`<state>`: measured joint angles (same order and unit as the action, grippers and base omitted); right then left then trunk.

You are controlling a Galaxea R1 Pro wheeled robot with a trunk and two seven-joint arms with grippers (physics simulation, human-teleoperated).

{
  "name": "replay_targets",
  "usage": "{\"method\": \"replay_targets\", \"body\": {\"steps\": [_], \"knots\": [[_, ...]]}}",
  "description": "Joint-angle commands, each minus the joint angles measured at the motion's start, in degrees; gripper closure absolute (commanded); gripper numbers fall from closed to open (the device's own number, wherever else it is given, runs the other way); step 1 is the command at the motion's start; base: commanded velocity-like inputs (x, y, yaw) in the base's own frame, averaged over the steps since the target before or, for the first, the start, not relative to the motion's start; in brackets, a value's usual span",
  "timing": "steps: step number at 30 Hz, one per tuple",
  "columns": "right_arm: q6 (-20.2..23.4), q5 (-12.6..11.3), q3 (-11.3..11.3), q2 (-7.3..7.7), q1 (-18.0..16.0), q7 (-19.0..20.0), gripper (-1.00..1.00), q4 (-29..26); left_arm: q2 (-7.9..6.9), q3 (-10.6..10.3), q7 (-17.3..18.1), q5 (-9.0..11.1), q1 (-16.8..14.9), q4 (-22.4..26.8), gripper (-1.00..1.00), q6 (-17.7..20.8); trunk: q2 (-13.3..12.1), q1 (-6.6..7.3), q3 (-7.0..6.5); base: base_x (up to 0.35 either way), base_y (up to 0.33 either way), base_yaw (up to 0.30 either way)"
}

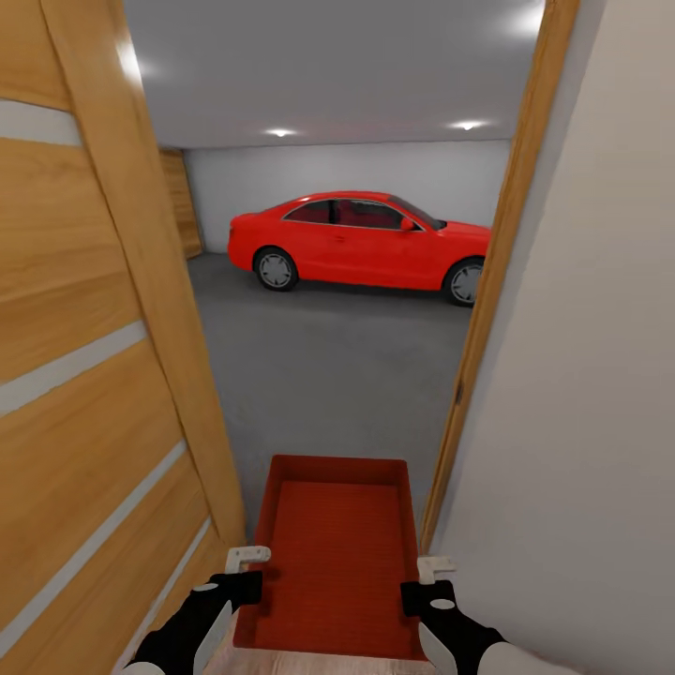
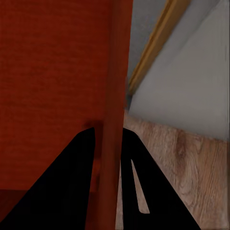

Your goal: Move the two storage containers from the living room to the garage. In the garage, place one container on the floor and stack the other container on top of it (either order is fine).

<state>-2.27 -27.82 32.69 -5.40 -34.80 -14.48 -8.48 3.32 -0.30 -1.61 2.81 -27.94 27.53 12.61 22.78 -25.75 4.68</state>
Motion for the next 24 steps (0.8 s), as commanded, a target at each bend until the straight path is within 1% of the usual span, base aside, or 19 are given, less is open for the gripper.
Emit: {"method": "replay_targets", "body": {"steps": [1, 8, 10, 24], "knots": [[-0.33, -1.27, 0.71, 0.21, -0.09, -0.29, 1.00, 2.07, -0.07, -0.67, -0.58, -0.24, -0.01, 0.31, 1.00, 0.39, 0.13, -0.04, 0.12, 0.000, 0.000, -0.286], [-0.32, -1.27, 0.71, 0.21, -0.09, -0.27, 1.00, 2.07, -0.07, -0.67, -0.58, -0.24, -0.01, 0.27, 1.00, 0.39, 0.13, -0.04, 0.12, 0.000, 0.000, -0.282], [-0.31, -1.27, 0.71, 0.21, -0.09, -0.23, 1.00, 2.07, -0.07, -0.67, -0.58, -0.20, -0.01, 0.25, 1.00, 0.41, 0.13, -0.04, 0.12, 0.002, 0.000, -0.147], [-0.31, -1.27, 0.71, 0.21, -0.09, -0.20, 1.00, 2.07, -0.07, -0.67, -0.58, -0.17, -0.01, 0.24, 1.00, 0.40, 0.13, -0.04, 0.12, 0.226, 0.200, -0.005]]}}
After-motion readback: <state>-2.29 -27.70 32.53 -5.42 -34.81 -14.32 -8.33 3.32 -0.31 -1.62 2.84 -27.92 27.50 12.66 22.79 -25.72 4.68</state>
